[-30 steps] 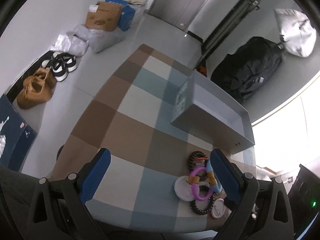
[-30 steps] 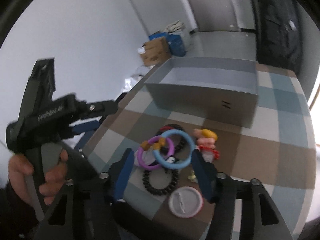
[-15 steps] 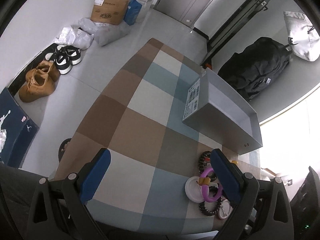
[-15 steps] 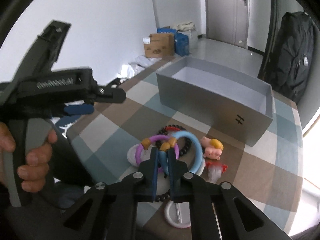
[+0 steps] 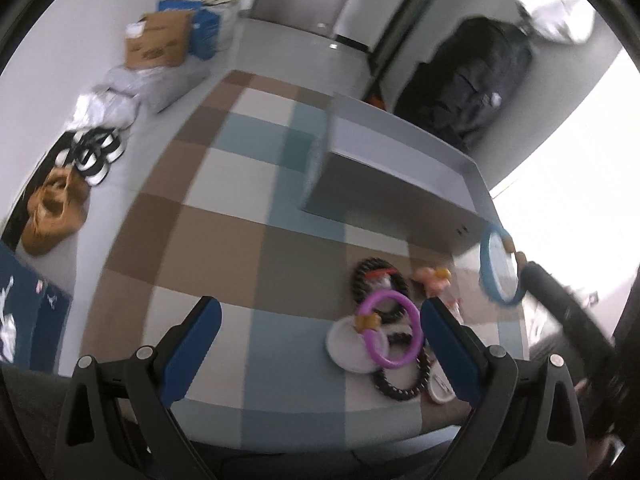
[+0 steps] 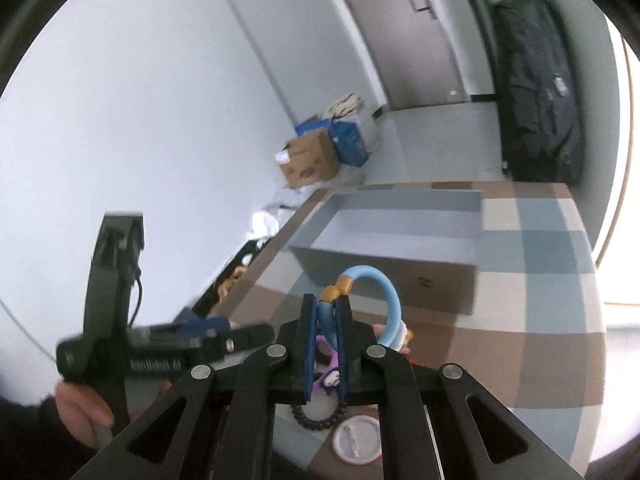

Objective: Organize jewelry
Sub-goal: 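Grasp the purple ring with the left tool while the right tool grasps the light-blue ring, then carry both rings into the grey box and open both tools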

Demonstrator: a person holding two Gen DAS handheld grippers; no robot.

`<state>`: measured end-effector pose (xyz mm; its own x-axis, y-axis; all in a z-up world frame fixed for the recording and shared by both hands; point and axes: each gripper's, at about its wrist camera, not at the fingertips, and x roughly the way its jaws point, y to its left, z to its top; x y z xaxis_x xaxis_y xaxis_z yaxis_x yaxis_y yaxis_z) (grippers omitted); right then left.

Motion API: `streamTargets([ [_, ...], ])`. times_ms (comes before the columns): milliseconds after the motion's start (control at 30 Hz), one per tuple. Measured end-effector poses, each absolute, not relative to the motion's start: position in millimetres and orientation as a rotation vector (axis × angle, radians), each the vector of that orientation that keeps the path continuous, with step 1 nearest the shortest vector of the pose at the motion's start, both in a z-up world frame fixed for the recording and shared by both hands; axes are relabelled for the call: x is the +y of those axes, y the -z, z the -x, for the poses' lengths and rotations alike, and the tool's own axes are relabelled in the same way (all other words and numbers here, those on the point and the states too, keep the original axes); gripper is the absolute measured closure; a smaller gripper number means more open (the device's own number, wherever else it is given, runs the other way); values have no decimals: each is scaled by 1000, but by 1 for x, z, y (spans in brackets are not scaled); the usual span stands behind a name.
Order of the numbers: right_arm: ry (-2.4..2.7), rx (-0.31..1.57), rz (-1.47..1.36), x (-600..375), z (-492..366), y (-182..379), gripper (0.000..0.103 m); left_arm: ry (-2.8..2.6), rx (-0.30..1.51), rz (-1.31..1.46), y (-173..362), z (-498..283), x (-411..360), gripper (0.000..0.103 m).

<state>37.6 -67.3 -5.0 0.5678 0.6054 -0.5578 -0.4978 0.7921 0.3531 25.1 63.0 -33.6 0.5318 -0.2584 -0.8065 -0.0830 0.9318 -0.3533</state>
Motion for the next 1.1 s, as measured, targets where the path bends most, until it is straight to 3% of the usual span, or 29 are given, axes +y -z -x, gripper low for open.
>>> streamTargets([
  [533, -594, 707, -241, -105, -27, -2, 95, 165, 1029, -1, 40, -22, -8, 6],
  [567, -591, 708, -246, -106, -27, -2, 95, 165, 1020, -16, 39, -21, -9, 9],
  [633, -587, 709, -257, -108, -27, -2, 95, 166, 1012, -41, 37, -20, -10, 31],
  [700, -589, 710, -262, -109, -27, -2, 95, 169, 1014, -50, 38, -20, -12, 40],
  [733, -590, 709, -260, -109, -27, -2, 95, 176, 1022, -40, 40, -21, -13, 51],
  [1100, -599, 710, -264, -108, -28, -2, 95, 207, 1009, 115, 30, -30, 4, 54],
])
